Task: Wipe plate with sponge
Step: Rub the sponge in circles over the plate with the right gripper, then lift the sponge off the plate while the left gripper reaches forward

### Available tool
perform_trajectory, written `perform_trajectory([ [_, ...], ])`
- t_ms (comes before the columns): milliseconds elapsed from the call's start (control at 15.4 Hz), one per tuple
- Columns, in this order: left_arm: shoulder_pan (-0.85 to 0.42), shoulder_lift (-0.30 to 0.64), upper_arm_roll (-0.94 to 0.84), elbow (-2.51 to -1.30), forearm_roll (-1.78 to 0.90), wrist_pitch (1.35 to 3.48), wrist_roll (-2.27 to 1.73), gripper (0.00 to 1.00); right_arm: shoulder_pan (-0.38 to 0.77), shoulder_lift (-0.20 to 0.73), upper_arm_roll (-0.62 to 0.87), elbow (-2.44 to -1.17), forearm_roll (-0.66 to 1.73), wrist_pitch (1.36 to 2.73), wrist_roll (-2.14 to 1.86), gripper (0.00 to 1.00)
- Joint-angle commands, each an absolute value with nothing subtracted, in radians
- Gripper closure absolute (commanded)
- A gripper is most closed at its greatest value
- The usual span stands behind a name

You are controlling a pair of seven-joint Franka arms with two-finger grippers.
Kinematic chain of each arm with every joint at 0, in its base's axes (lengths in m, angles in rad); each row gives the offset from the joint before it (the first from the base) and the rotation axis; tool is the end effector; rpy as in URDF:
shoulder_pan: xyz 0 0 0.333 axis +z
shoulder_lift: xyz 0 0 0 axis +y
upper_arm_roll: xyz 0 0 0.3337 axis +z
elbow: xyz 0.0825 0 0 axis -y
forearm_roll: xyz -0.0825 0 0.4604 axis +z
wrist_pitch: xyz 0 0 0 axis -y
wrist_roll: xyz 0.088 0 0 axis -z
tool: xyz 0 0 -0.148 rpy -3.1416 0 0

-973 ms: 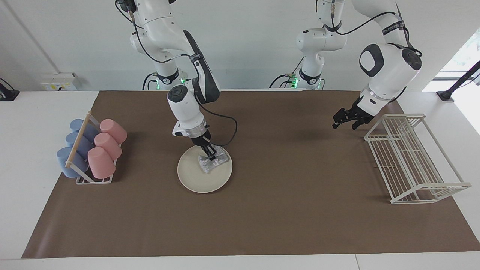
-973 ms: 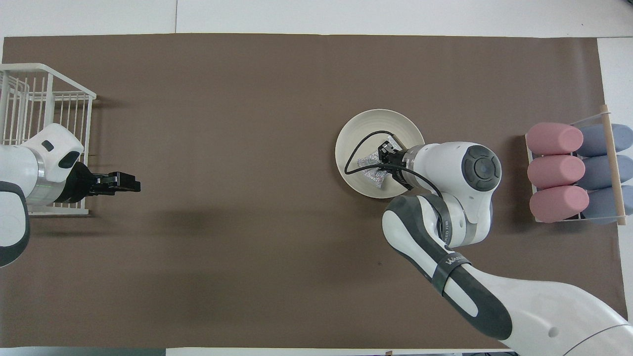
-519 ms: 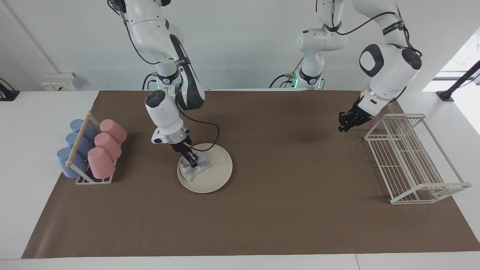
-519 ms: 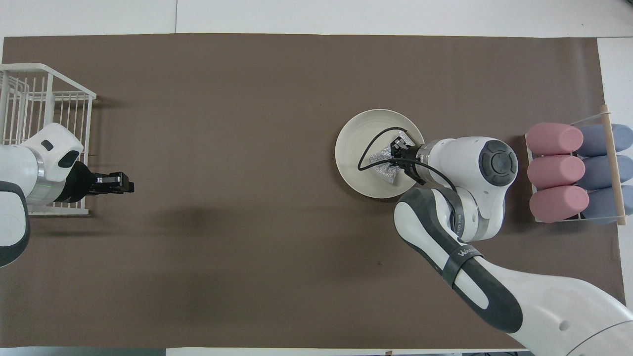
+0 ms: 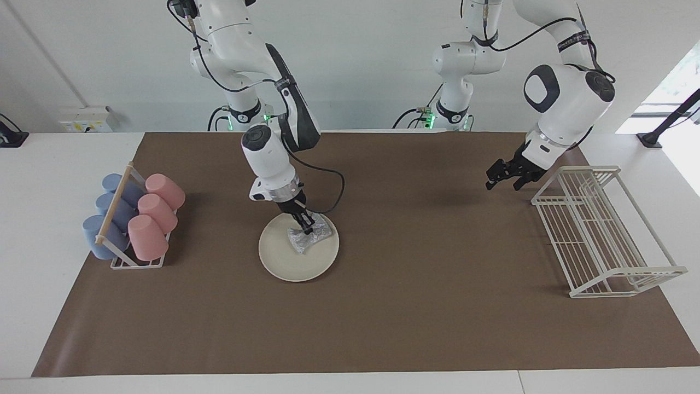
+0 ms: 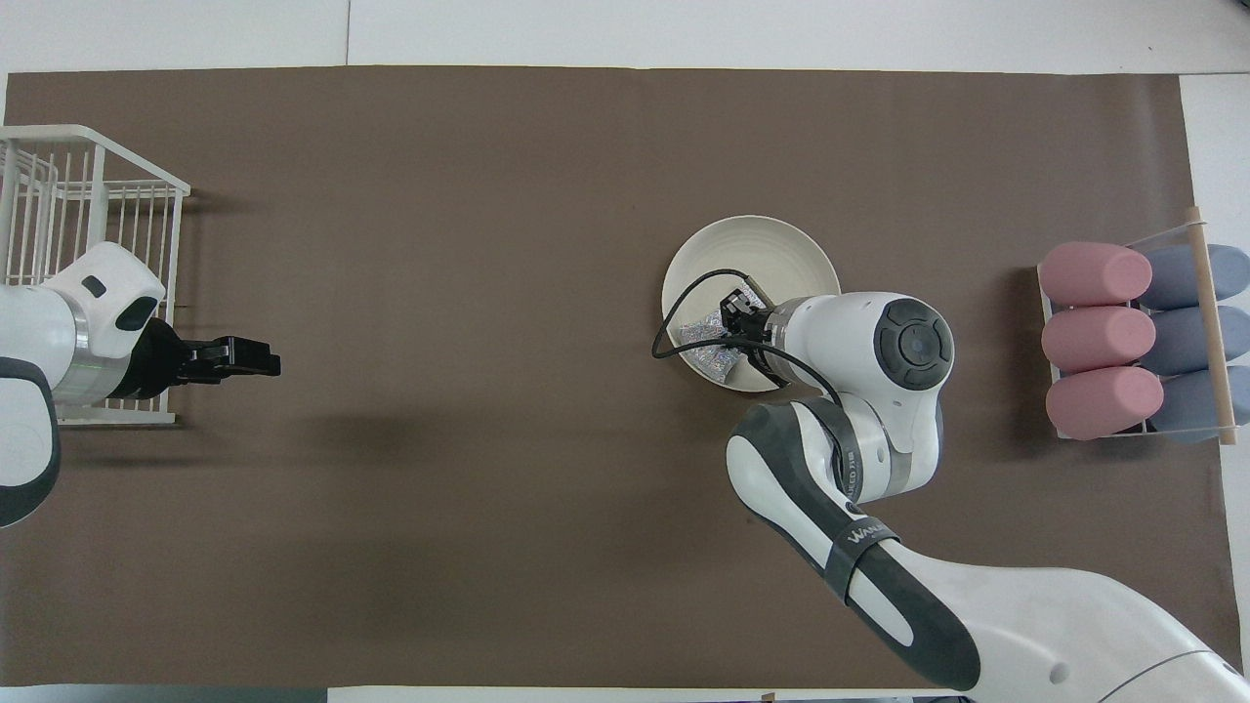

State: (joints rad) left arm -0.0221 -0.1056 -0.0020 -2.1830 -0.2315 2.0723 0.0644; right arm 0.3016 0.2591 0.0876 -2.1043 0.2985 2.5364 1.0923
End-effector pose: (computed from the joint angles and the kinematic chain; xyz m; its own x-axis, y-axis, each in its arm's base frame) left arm 0.5772 -0.0340 0.3759 0.9997 0.0234 -0.0034 0.0236 -0.9793 0.2011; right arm 0.6091 0.2539 0.2349 0.5975 -0.7901 -0.1370 -0.7949 -0.5611 -0.2311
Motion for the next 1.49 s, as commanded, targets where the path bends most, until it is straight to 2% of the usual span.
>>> perform_trajectory([
  [0, -0.017, -0.103, -0.008, -2.187, -0.210, 2.100, 0.051, 0.00, 0.285, 0.229, 0.087, -1.958, 0.321, 2.311, 1.172, 1.00],
  [195, -0.015, -0.103, -0.009, -2.187, -0.210, 2.100, 0.037, 0.00, 0.301, 0.204, 0.087, -1.824, 0.302, 2.121, 1.310, 1.00],
  [324, -0.024, -0.098, -0.012, -2.180, -0.222, 2.117, -0.059, 0.00, 0.328, 0.158, 0.089, -1.780, 0.263, 2.024, 1.394, 1.00],
  [584, -0.119, -0.109, -0.017, -2.180, -0.279, 2.138, -0.126, 0.00, 0.363, 0.060, 0.091, -1.701, 0.209, 1.829, 1.475, 1.00],
  [778, -0.133, -0.123, -0.017, -2.178, -0.582, 2.082, -0.123, 0.00, 0.365, -0.017, 0.100, -1.687, 0.209, 1.757, 1.534, 1.00],
  [908, -0.124, -0.130, -0.017, -2.178, -0.769, 2.016, -0.110, 0.00, 0.370, -0.020, 0.106, -1.637, 0.206, 1.698, 1.580, 1.00],
  [1038, -0.121, -0.138, -0.015, -2.178, -0.941, 1.955, -0.074, 0.00, 0.434, -0.014, 0.113, -1.600, 0.166, 1.661, 1.673, 1.00],
  [1232, -0.120, -0.156, -0.015, -2.181, -1.083, 1.834, 0.004, 0.00, 0.544, -0.012, 0.115, -1.595, 0.111, 1.699, 1.856, 1.00],
  [1427, -0.095, -0.178, -0.014, -2.195, -1.173, 1.711, 0.072, 0.00, 0.548, -0.008, 0.115, -1.595, 0.113, 1.707, 1.874, 1.00],
])
